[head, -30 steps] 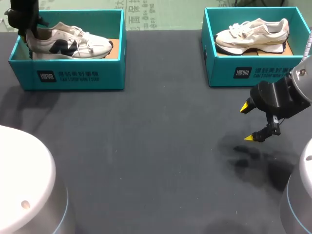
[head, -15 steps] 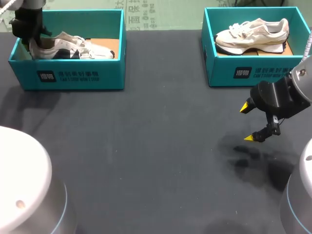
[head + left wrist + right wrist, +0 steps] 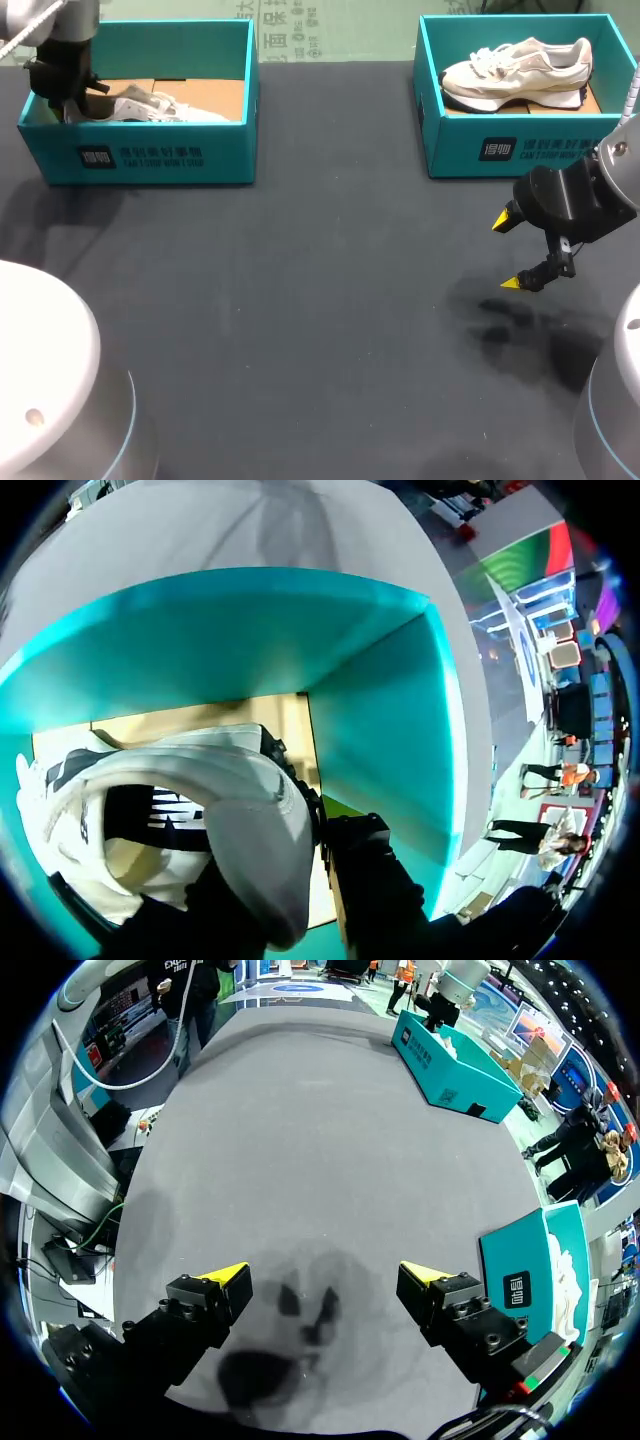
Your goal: Take the shoe out of the shoebox, open the shoe tongue, remove and reinsert the insole, then place the shoe into the shoebox
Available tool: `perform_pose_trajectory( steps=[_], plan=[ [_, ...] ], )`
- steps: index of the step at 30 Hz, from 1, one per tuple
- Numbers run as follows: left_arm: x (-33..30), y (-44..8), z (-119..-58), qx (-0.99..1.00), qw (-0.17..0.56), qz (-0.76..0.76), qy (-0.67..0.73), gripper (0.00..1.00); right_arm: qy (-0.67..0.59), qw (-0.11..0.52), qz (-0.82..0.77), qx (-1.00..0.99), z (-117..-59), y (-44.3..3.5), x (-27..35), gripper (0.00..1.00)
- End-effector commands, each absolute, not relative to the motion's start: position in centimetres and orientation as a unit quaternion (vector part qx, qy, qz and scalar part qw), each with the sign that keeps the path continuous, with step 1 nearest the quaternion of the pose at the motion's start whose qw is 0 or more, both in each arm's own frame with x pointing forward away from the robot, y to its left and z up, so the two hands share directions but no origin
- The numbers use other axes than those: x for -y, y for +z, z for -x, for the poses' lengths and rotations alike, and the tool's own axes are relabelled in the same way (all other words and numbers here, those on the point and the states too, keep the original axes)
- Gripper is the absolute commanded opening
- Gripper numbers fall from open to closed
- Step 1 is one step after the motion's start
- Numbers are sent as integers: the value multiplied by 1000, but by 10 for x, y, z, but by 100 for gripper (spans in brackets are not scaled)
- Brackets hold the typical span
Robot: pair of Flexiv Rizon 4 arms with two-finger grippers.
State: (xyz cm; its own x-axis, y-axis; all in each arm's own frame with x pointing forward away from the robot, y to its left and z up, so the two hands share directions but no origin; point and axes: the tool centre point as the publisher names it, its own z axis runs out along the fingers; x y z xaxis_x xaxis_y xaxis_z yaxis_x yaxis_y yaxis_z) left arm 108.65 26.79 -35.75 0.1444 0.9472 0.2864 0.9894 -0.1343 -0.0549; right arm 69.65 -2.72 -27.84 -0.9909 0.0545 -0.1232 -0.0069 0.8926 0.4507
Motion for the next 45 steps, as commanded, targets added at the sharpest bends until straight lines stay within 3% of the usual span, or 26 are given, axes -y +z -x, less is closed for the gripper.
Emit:
perform_pose_trajectory(
  steps=[1,7,12,24,28,32,37,45],
  plan=[
    [-269,-363,-1083,646,109,749,-95,0,231,68,-13,-971,-695,-279,27,100],
    [-271,-368,-1085,646,102,751,-89,0,231,68,-13,-971,-695,-279,27,100],
    [-272,-365,-1086,645,97,753,-83,39,231,68,-13,-971,-695,-279,27,100],
    [-266,-338,-1090,650,67,754,-68,49,231,68,-13,-971,-695,-279,27,100],
    [-261,-321,-1090,651,53,755,-58,64,231,68,-13,-971,-695,-279,27,100],
    [-257,-302,-1087,652,38,755,-50,68,231,68,-13,-971,-695,-279,27,100],
    [-256,-270,-1078,649,25,759,-41,100,231,68,-13,-971,-695,-279,27,100],
    [-258,-232,-1060,648,31,760,-39,100,231,68,-13,-971,-695,-279,27,100]
  ],
)
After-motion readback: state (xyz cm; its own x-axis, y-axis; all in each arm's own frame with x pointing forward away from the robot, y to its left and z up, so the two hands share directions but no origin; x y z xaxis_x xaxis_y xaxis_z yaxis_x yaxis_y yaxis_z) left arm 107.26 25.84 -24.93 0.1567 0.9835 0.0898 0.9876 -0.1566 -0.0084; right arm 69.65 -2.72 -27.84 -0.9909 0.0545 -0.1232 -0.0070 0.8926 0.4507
